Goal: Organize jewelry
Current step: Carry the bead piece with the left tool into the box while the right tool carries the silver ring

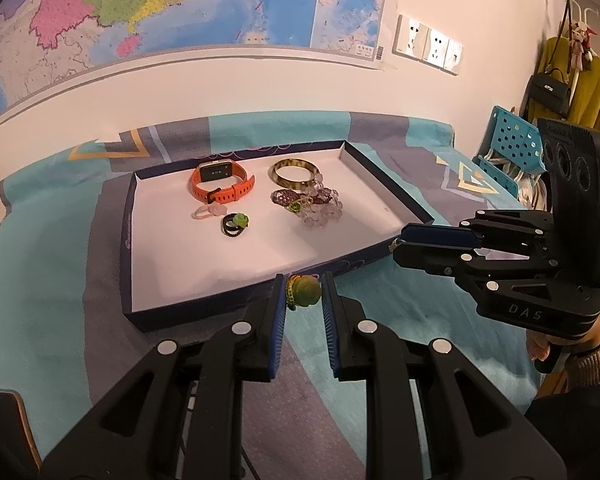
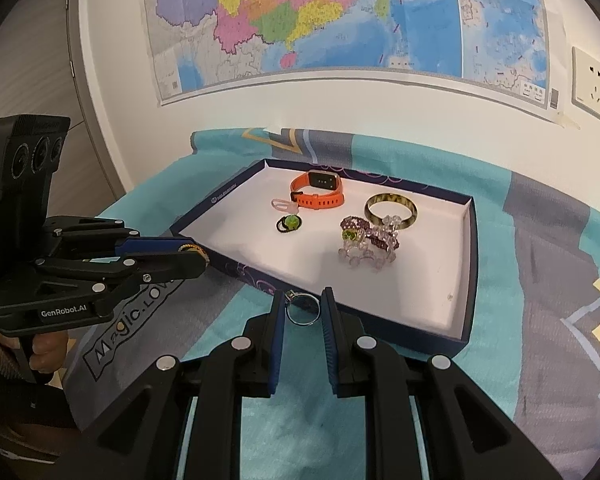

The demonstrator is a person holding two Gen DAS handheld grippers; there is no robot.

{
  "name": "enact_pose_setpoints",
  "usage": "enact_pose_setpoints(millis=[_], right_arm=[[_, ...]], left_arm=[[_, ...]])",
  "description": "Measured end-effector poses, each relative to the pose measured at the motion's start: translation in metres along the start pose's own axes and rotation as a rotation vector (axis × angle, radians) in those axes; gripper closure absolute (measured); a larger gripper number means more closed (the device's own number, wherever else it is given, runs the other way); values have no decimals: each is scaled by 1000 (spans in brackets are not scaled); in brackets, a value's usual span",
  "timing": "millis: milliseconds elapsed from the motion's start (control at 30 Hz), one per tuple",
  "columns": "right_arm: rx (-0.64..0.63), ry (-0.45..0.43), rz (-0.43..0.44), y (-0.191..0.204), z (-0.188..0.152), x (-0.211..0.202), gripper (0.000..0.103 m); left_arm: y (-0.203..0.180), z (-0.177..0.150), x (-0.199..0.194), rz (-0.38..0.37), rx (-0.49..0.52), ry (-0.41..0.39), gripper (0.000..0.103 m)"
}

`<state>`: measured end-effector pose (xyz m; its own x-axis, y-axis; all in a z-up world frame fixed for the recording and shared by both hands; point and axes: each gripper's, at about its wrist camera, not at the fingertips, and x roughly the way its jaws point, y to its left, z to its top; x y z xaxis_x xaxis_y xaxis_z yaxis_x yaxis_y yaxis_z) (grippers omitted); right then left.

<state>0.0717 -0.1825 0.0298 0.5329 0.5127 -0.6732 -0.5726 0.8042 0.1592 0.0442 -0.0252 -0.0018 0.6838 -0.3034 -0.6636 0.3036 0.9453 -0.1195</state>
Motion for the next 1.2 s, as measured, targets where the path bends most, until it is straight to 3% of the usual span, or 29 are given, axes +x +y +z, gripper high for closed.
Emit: enact_pose_setpoints(millis=[1200], right_arm=[[21,-2,14,-23,34,32,87]], left_arm=[[21,30,23,72,-7,-12,85]])
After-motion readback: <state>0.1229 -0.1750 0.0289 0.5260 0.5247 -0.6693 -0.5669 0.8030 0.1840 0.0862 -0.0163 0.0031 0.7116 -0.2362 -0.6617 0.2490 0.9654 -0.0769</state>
